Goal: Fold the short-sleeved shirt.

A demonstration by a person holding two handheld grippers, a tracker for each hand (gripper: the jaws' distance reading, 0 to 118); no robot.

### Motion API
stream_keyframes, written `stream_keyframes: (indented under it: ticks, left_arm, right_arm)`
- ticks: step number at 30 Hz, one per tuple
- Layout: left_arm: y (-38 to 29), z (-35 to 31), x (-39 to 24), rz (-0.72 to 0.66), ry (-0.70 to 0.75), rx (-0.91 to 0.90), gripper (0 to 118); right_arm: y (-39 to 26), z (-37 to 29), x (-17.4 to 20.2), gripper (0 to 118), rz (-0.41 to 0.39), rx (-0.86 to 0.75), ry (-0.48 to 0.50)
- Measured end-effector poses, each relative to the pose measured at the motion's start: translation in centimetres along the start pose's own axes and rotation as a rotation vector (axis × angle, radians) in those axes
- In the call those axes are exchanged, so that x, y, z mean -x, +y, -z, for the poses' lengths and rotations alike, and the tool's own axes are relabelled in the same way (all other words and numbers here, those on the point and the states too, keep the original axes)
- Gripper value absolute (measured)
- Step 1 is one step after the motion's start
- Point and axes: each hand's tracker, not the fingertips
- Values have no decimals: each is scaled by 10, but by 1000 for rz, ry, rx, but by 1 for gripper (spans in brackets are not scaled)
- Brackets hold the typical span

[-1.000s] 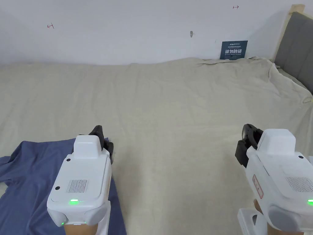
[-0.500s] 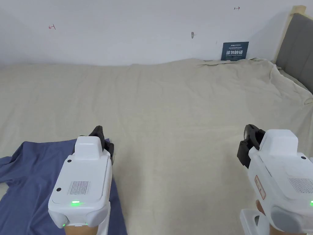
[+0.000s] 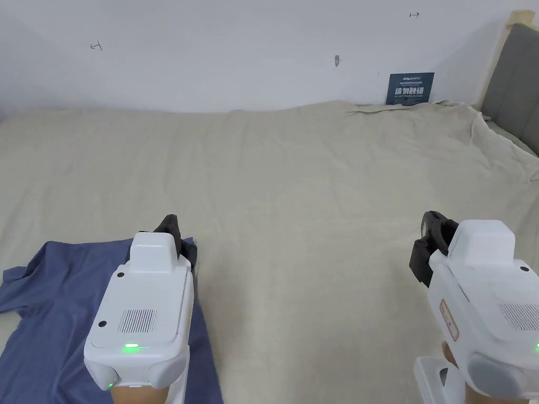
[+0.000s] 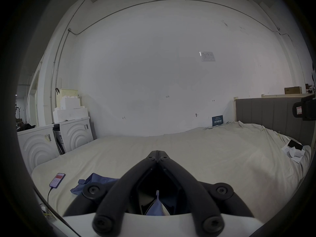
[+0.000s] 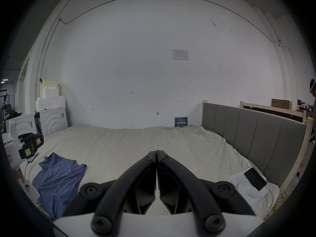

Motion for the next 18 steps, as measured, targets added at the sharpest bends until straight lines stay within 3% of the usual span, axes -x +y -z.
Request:
stream_keyframes:
  ticks: [9,18]
  left_arm:
    - [4,-14,39,3,92,-13,0]
    - [2,-48,112,17,282,-6,0]
  right_arm:
    - [9,14,36,0,-12,-22,85]
    - [14,28,109,0,-24,-47,262]
